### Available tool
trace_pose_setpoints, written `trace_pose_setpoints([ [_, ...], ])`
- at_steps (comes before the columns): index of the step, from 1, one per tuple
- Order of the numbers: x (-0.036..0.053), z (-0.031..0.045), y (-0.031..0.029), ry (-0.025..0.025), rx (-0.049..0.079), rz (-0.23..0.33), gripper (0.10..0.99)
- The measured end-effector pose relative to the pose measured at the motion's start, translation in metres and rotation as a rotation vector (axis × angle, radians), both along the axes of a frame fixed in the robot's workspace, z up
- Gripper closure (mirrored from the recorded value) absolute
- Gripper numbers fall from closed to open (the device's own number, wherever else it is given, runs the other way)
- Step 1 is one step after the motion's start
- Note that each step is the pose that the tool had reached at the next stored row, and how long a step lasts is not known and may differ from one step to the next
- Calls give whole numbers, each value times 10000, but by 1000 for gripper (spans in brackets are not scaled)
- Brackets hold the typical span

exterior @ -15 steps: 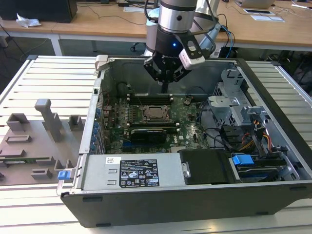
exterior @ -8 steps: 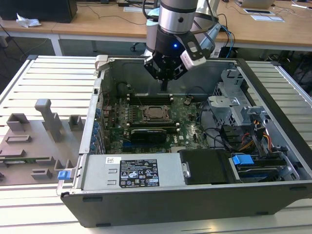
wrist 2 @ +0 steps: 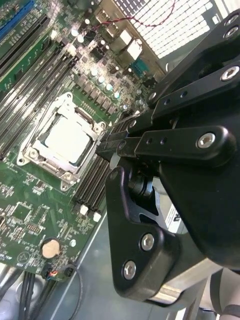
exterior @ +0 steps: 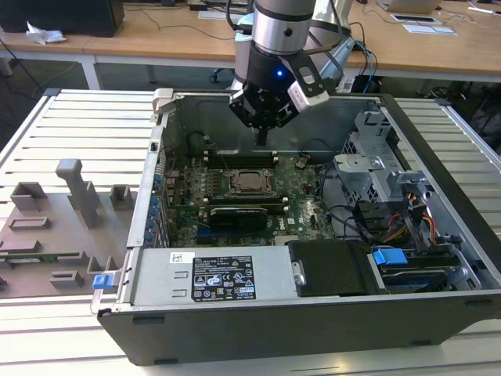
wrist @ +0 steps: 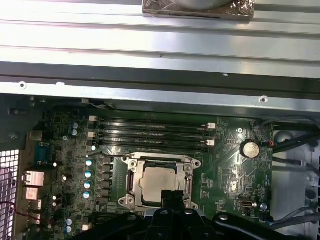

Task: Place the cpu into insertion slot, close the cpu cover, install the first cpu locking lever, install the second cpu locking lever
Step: 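Install the first cpu locking lever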

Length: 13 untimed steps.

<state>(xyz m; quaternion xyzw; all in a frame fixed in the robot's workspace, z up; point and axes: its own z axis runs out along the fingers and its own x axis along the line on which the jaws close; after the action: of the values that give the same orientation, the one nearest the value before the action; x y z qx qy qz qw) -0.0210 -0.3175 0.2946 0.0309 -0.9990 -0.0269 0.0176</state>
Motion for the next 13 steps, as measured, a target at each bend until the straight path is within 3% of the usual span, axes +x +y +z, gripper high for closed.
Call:
trace_pose_setpoints([
  [9, -194, 0, 0, -19, 0, 0, 980],
  [13, -379, -1, 0, -25, -1, 0, 980],
])
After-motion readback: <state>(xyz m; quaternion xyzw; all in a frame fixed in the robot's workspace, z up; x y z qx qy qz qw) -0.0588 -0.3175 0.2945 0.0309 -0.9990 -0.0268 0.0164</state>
